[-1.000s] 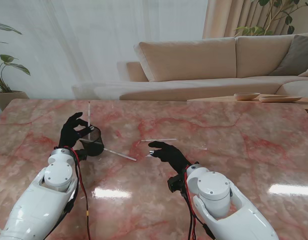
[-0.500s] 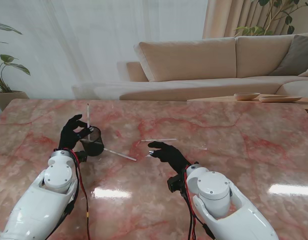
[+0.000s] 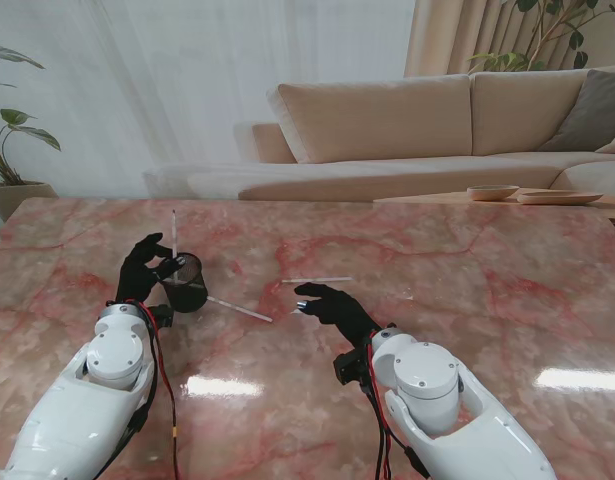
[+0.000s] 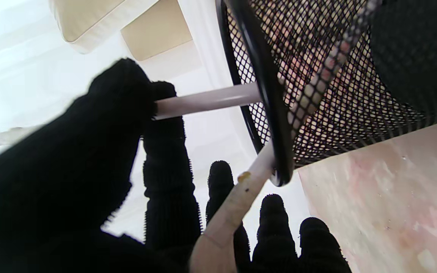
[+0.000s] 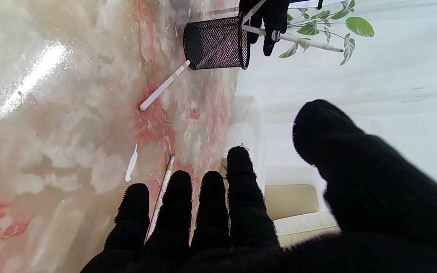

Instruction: Insert makeup brushes into the holder

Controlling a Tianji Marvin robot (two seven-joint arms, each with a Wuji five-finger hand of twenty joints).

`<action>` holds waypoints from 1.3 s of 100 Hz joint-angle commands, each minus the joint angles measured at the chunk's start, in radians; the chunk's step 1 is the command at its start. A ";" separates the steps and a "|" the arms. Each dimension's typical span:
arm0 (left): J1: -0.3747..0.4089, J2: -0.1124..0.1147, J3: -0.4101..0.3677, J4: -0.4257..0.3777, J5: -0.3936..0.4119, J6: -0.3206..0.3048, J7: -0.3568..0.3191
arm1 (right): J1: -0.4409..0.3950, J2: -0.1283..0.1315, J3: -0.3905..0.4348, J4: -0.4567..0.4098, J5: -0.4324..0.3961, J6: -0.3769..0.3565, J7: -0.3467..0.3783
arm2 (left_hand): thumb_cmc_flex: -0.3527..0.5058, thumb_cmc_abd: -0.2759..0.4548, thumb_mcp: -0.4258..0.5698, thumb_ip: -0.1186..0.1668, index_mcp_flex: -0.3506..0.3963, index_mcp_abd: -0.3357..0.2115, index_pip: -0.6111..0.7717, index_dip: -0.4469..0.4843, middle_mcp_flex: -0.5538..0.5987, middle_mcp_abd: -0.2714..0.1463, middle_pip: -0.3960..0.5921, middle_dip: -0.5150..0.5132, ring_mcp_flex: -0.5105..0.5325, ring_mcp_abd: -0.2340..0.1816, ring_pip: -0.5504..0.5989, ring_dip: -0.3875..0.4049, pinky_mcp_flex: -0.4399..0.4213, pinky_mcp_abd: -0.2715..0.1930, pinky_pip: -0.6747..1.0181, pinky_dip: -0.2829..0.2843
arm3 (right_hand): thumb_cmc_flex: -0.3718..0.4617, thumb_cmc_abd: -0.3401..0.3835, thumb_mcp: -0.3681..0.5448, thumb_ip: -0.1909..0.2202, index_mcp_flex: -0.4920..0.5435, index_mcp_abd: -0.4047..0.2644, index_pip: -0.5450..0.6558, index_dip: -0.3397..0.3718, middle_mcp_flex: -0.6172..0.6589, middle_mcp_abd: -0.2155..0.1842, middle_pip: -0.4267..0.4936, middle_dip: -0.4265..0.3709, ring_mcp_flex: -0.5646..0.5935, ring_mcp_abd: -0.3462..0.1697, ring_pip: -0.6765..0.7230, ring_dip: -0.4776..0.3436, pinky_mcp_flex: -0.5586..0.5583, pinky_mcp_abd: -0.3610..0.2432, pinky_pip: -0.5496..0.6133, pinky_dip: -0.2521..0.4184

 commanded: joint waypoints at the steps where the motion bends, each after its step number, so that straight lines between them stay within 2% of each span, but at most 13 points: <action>1: 0.007 -0.004 0.001 -0.001 -0.002 0.007 0.001 | -0.005 -0.002 -0.002 0.004 0.006 0.008 0.015 | 0.068 0.081 -0.012 0.057 0.026 -0.130 0.016 0.022 -0.024 -0.009 -0.010 -0.013 -0.033 -0.047 -0.024 0.005 0.001 -0.018 -0.036 -0.018 | -0.042 0.000 0.011 0.023 -0.012 -0.033 0.008 -0.010 -0.010 -0.010 0.009 -0.008 -0.019 -0.017 0.013 0.011 0.001 -0.042 0.015 0.021; 50: 0.008 -0.006 0.008 -0.004 -0.017 0.016 -0.005 | -0.011 -0.003 0.003 -0.003 0.007 0.009 0.008 | 0.089 0.107 -0.046 0.075 0.015 -0.106 -0.013 0.023 -0.031 0.002 -0.013 -0.012 -0.035 -0.042 -0.027 0.005 0.000 -0.014 -0.037 -0.022 | -0.040 -0.001 0.008 0.023 -0.012 -0.032 0.008 -0.010 -0.011 -0.009 0.010 -0.008 -0.019 -0.017 0.013 0.011 0.001 -0.042 0.016 0.021; 80: 0.002 -0.005 0.008 0.009 -0.018 0.013 -0.013 | -0.014 -0.003 0.004 -0.006 0.011 0.009 0.006 | 0.109 0.118 -0.063 0.087 -0.016 -0.089 -0.053 0.024 -0.040 0.006 -0.016 -0.013 -0.038 -0.036 -0.032 0.005 0.000 -0.013 -0.038 -0.024 | -0.039 -0.002 0.005 0.023 -0.014 -0.032 0.007 -0.010 -0.012 -0.009 0.009 -0.008 -0.019 -0.017 0.013 0.011 0.001 -0.041 0.016 0.020; 92: -0.002 -0.005 0.010 0.016 -0.018 0.008 -0.015 | -0.015 -0.003 0.004 -0.008 0.011 0.009 0.006 | 0.139 0.110 -0.073 0.100 -0.063 -0.081 -0.129 0.050 -0.045 0.008 -0.016 -0.014 -0.037 -0.038 -0.036 0.004 0.000 -0.012 -0.037 -0.026 | -0.040 -0.001 0.003 0.022 -0.014 -0.032 0.007 -0.010 -0.012 -0.009 0.009 -0.008 -0.019 -0.017 0.013 0.011 0.000 -0.041 0.016 0.020; 130: -0.007 -0.001 0.014 0.031 -0.015 -0.004 -0.034 | -0.016 -0.003 0.006 -0.011 0.012 0.012 0.005 | 0.140 0.066 -0.081 0.094 -0.077 -0.078 -0.160 0.067 -0.053 0.008 -0.024 -0.018 -0.040 -0.034 -0.042 0.001 -0.001 -0.009 -0.039 -0.029 | -0.042 0.002 -0.005 0.023 -0.015 -0.033 0.006 -0.010 -0.014 -0.008 0.008 -0.008 -0.019 -0.017 0.012 0.010 -0.001 -0.042 0.016 0.020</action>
